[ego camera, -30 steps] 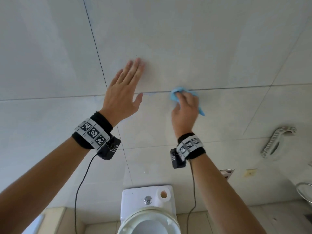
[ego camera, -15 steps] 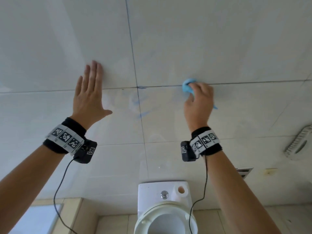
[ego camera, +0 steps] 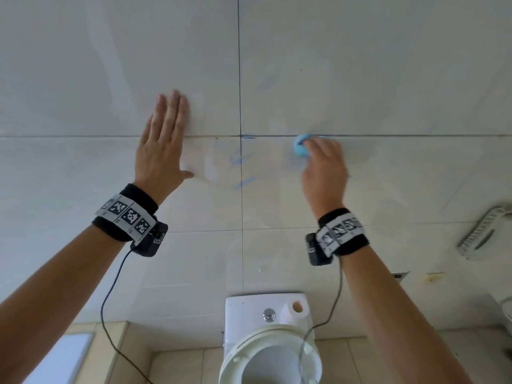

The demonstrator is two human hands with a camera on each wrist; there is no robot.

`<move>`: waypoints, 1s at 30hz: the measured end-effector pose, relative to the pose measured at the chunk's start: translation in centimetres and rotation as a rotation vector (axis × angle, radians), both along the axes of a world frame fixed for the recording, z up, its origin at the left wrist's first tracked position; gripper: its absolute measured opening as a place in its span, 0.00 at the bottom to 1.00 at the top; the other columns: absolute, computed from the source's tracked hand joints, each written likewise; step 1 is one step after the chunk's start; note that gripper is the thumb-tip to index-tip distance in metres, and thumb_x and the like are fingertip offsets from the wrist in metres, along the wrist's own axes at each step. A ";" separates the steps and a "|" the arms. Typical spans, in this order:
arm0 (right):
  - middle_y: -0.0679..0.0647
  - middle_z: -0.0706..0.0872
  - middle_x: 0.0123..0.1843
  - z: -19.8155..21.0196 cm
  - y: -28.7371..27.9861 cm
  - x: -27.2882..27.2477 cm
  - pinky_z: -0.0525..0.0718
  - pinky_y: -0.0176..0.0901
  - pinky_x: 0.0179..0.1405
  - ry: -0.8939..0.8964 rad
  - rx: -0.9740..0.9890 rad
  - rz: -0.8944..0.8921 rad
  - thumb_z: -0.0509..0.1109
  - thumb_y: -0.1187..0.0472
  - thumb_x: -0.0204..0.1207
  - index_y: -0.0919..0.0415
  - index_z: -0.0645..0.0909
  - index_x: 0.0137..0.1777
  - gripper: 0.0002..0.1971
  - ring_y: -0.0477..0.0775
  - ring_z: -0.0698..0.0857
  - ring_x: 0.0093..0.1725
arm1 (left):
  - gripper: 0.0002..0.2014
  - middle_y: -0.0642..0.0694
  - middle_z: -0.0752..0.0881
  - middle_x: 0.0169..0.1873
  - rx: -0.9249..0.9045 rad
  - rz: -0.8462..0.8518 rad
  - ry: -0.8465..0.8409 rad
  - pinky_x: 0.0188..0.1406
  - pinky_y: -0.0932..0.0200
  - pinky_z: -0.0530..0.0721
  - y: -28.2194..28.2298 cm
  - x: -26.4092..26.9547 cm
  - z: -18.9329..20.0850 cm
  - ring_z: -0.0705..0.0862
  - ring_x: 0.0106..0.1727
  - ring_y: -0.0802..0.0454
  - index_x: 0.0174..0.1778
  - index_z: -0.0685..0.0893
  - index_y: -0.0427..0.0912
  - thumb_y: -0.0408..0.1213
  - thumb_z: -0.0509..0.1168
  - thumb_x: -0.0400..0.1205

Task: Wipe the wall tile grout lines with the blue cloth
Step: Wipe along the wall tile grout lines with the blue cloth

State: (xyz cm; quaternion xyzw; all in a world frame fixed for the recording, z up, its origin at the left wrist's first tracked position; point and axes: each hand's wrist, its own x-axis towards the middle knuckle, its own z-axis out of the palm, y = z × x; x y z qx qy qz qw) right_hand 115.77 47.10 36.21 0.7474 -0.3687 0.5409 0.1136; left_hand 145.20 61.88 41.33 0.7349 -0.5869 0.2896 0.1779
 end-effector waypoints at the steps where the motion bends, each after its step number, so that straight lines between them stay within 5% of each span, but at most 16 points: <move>1: 0.58 0.89 0.60 -0.1 -0.7 -1.7 0.83 0.57 0.67 -0.046 0.016 -0.049 0.63 0.74 0.71 0.64 0.88 0.61 0.21 0.63 0.81 0.63 | 0.83 0.44 0.36 0.92 -0.001 0.004 -0.001 0.93 0.44 0.46 -0.1 -0.1 -0.1 0.38 0.93 0.40 0.92 0.35 0.40 0.49 0.92 0.55; 9: 0.56 0.90 0.57 0.1 -0.8 0.0 0.85 0.49 0.58 -0.398 0.089 -0.102 0.65 0.82 0.69 0.66 0.87 0.57 0.20 0.63 0.84 0.59 | 0.83 0.44 0.35 0.92 -0.006 0.022 -0.007 0.93 0.43 0.47 -0.3 -0.3 -0.2 0.38 0.93 0.38 0.92 0.34 0.40 0.50 0.92 0.55; 19: 0.55 0.91 0.62 0.9 5.8 11.6 0.85 0.56 0.65 0.004 0.051 0.224 0.70 0.80 0.72 0.65 0.88 0.61 0.20 0.57 0.80 0.63 | 0.83 0.44 0.37 0.93 0.026 0.005 -0.040 0.93 0.42 0.51 0.1 0.0 0.1 0.39 0.93 0.39 0.92 0.35 0.40 0.52 0.91 0.55; 23: 0.58 0.89 0.60 0.5 4.8 9.4 0.85 0.55 0.63 -0.128 0.062 0.108 0.62 0.75 0.70 0.65 0.89 0.59 0.21 0.63 0.83 0.61 | 0.82 0.47 0.36 0.93 0.055 -0.015 -0.076 0.91 0.40 0.60 0.8 1.2 0.3 0.38 0.93 0.43 0.92 0.34 0.43 0.51 0.91 0.57; 30: 0.55 0.89 0.56 0.4 3.5 10.0 0.86 0.51 0.55 -0.333 0.098 -0.002 0.67 0.80 0.70 0.66 0.87 0.54 0.17 0.60 0.83 0.58 | 0.81 0.46 0.37 0.93 0.047 -0.026 -0.083 0.91 0.43 0.60 0.3 1.6 -0.1 0.38 0.93 0.42 0.93 0.36 0.42 0.55 0.89 0.57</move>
